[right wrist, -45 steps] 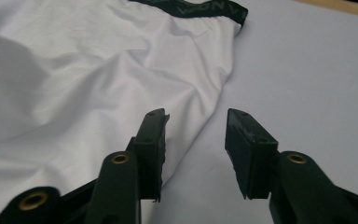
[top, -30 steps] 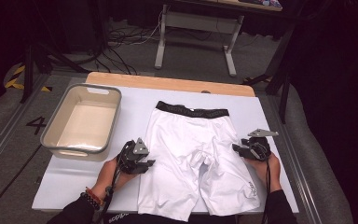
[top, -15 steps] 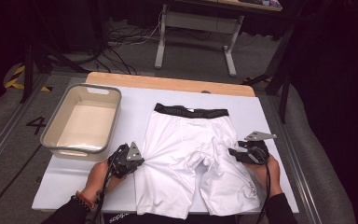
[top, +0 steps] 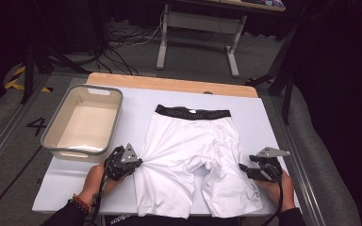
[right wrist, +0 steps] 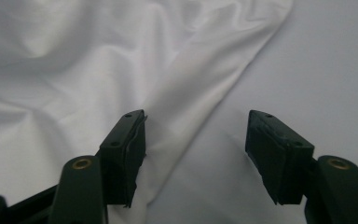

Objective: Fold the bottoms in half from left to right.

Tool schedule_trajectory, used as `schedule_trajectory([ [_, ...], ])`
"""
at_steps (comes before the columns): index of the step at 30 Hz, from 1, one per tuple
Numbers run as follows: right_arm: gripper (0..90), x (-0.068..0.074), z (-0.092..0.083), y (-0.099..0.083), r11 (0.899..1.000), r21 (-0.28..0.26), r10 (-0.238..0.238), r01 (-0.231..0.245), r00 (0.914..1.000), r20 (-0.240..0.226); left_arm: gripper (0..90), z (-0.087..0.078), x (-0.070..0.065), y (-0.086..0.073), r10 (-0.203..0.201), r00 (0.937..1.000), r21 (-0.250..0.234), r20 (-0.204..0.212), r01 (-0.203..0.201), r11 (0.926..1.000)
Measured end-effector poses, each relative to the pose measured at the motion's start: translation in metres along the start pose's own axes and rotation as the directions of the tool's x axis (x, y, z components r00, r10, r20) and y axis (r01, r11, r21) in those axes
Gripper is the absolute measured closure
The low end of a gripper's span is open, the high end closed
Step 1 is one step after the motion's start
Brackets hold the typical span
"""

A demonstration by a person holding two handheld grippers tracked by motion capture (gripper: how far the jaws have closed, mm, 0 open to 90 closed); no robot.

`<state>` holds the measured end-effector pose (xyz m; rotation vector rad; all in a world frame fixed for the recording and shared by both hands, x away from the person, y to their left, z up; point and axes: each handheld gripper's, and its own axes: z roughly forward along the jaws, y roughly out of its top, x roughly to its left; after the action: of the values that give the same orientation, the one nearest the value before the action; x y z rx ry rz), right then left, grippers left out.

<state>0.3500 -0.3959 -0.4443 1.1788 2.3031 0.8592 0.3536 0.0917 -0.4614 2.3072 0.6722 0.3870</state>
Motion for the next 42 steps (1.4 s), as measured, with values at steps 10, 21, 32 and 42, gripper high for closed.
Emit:
schedule_trajectory([
  [10, 40.6, 0.030, 0.000, 0.000, 1.000, 0.018, -0.006, 0.006, 0.9991, -0.043, 87.4, 0.001, -0.001, -0.001, -0.003, 1.0000, -0.008, -0.004, 0.003, 1.0000],
  [21, 47.1, -0.002, -0.019, -0.009, 0.992, -0.059, 0.110, -0.109, 0.9937, 0.018, 87.0, 0.001, -0.001, -0.002, -0.007, 1.0000, -0.018, 0.000, 0.007, 0.9998],
  [32, 46.6, -0.007, -0.030, -0.011, 0.991, -0.082, 0.112, -0.109, 0.9930, 0.037, 85.4, 0.001, 0.000, -0.002, -0.012, 0.9999, -0.020, -0.001, 0.012, 0.9997],
  [42, 40.4, 0.005, -0.021, -0.022, 1.000, -0.005, 0.015, -0.015, 0.9999, 0.005, 83.7, 0.001, 0.000, -0.002, -0.014, 0.9998, -0.020, -0.010, 0.014, 0.9997],
])
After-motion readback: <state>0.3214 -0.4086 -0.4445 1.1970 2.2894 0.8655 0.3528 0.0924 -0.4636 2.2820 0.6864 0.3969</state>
